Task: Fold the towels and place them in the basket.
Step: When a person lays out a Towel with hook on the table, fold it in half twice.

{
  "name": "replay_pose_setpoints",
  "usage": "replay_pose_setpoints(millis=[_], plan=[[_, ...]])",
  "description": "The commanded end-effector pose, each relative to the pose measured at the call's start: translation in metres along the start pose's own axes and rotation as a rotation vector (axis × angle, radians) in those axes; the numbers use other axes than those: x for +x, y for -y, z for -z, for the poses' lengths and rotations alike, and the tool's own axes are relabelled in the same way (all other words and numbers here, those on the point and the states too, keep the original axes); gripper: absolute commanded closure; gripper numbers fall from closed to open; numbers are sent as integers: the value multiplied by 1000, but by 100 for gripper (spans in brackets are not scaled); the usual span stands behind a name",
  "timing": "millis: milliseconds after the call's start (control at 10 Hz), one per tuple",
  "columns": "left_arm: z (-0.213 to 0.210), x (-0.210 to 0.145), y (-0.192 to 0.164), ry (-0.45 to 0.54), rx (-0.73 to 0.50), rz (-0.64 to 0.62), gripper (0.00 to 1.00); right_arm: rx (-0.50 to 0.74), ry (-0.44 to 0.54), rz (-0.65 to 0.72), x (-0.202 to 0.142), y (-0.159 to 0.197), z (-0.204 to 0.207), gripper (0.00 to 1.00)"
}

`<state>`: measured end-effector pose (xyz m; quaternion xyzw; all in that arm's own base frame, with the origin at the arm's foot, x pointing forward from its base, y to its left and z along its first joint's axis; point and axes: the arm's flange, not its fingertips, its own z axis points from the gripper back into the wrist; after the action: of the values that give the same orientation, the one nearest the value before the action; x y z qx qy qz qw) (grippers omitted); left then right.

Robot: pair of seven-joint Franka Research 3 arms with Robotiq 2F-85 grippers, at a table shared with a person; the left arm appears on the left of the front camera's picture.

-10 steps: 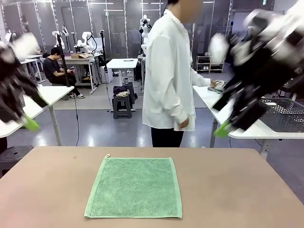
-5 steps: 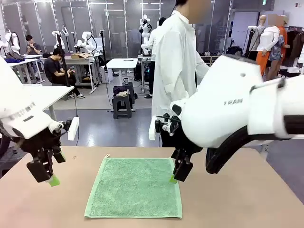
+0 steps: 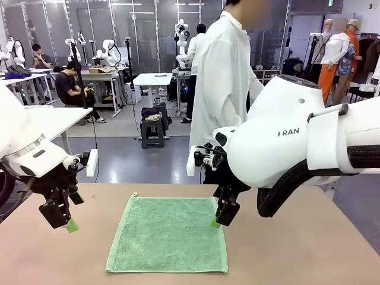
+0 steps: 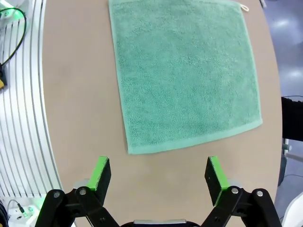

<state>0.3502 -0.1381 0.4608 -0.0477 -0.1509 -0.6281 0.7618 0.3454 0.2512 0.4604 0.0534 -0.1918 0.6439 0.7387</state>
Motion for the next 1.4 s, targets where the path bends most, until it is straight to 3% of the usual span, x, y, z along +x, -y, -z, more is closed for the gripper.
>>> replay_pose_setpoints(millis=[0, 300, 600, 1000, 1300], plan=[[-2, 0, 4, -25, -2, -4, 0, 5, -11, 11, 0, -2, 2, 0], [14, 17, 12, -19, -2, 12, 0, -7, -5, -11, 7, -4, 9, 0], [58, 47, 43, -85, 2, 43, 0, -77, -111, 17, 15, -23, 38, 0], [116, 49, 69, -161, -20, 106, 0, -52, -236, 60, 0, -33, 89, 0], [146, 45, 80, -156, 2, 188, 0, 3, -246, 12, -9, -27, 117, 0]])
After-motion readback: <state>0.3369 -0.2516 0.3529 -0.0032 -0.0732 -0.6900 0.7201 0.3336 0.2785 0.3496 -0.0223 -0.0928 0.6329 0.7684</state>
